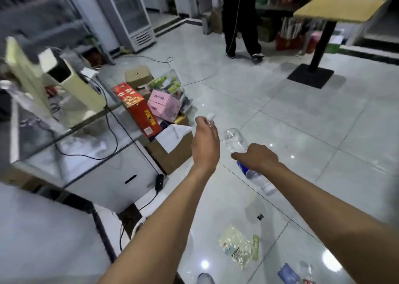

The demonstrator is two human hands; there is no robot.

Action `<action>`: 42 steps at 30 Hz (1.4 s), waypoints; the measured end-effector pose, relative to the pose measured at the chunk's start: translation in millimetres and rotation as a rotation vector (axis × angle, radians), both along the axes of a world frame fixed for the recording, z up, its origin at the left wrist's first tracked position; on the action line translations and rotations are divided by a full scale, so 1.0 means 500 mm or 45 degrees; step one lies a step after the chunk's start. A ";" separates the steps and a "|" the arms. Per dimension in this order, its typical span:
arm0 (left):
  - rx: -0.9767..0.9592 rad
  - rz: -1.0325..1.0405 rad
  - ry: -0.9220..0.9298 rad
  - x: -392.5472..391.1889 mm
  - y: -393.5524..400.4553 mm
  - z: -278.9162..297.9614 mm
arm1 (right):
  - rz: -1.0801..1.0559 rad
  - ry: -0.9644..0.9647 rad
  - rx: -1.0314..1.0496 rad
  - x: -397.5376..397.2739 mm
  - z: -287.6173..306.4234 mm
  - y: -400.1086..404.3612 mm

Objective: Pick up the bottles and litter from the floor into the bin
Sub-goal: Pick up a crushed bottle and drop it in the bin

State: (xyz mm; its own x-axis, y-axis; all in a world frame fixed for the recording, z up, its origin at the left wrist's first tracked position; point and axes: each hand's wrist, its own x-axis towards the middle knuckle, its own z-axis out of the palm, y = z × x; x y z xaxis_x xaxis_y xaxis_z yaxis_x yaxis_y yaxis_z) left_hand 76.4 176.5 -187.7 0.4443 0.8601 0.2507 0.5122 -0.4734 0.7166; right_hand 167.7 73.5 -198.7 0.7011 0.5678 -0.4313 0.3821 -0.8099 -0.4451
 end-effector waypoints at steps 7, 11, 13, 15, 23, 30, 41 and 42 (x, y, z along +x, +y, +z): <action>-0.001 0.240 -0.002 -0.181 0.143 0.011 | 0.239 0.013 0.029 -0.159 0.009 0.161; 0.002 0.331 0.001 -0.275 0.234 -0.040 | 0.329 -0.007 0.007 -0.243 -0.012 0.255; -0.007 0.340 0.020 -0.313 0.282 -0.069 | 0.359 -0.002 -0.013 -0.281 -0.030 0.296; -0.028 0.346 0.014 -0.349 0.333 -0.096 | 0.379 -0.007 -0.039 -0.315 -0.056 0.347; -0.144 0.422 0.060 -0.473 0.484 -0.197 | 0.397 0.079 -0.154 -0.424 -0.168 0.508; -0.316 0.473 0.108 -0.520 0.535 -0.411 | 0.421 0.177 -0.181 -0.470 -0.353 0.603; -0.578 0.590 0.179 -0.644 0.515 -0.977 | 0.473 0.224 -0.260 -0.510 -0.801 0.635; -0.599 0.602 0.166 -0.650 0.507 -1.010 | 0.504 0.229 -0.276 -0.511 -0.832 0.636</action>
